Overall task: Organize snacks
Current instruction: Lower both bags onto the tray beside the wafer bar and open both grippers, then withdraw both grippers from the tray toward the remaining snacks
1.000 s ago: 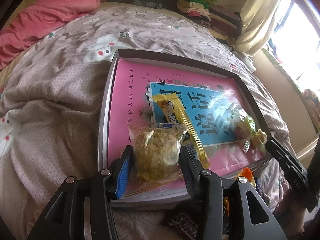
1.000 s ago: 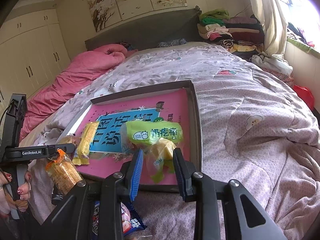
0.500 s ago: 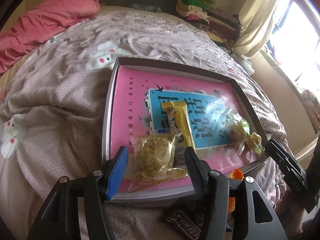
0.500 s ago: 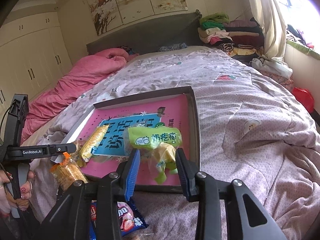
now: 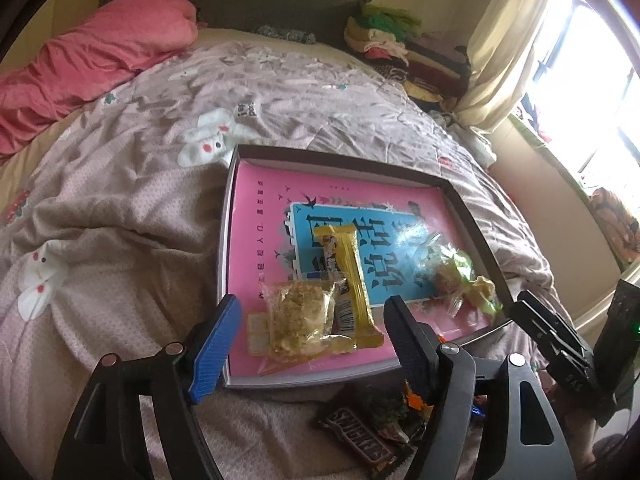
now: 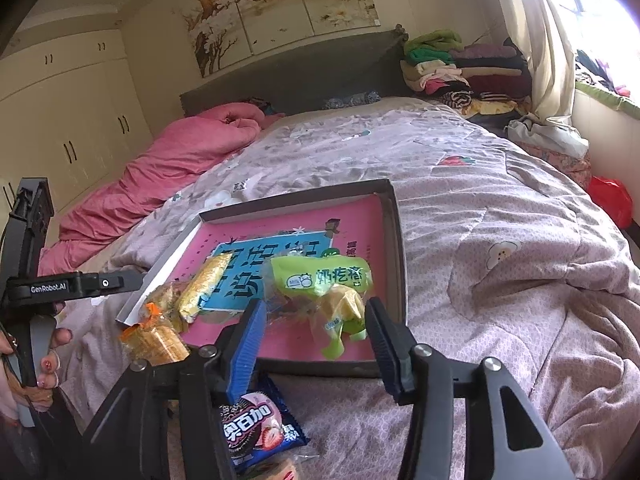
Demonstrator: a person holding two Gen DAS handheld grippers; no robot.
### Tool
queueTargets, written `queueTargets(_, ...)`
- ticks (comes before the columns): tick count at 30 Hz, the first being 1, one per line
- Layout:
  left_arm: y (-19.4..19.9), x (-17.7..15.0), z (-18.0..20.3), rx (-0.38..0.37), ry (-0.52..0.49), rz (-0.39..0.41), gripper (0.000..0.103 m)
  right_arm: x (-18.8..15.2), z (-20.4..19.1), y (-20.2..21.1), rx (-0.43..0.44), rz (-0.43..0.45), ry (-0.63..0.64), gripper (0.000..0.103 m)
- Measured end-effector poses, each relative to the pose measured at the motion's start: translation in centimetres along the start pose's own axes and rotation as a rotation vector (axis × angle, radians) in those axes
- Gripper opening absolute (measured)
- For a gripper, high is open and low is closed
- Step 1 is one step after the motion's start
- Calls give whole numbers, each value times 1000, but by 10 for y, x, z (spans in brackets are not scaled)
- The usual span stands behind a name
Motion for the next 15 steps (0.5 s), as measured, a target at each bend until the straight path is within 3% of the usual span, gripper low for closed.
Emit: queueTargets(15,22,-4,10,-19,-48,15,75,0,-6,12,22,11,1,58)
Point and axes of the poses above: each gripper's, at about its wrist camera, not at the fingertips, and y roughly against the way its jaws point, z to its right, x to its top, the point moved 6 cm from there along -y, roughly the way its jaws point, and after that the axes turned 13 degrees about z, right-handed, at the moved point
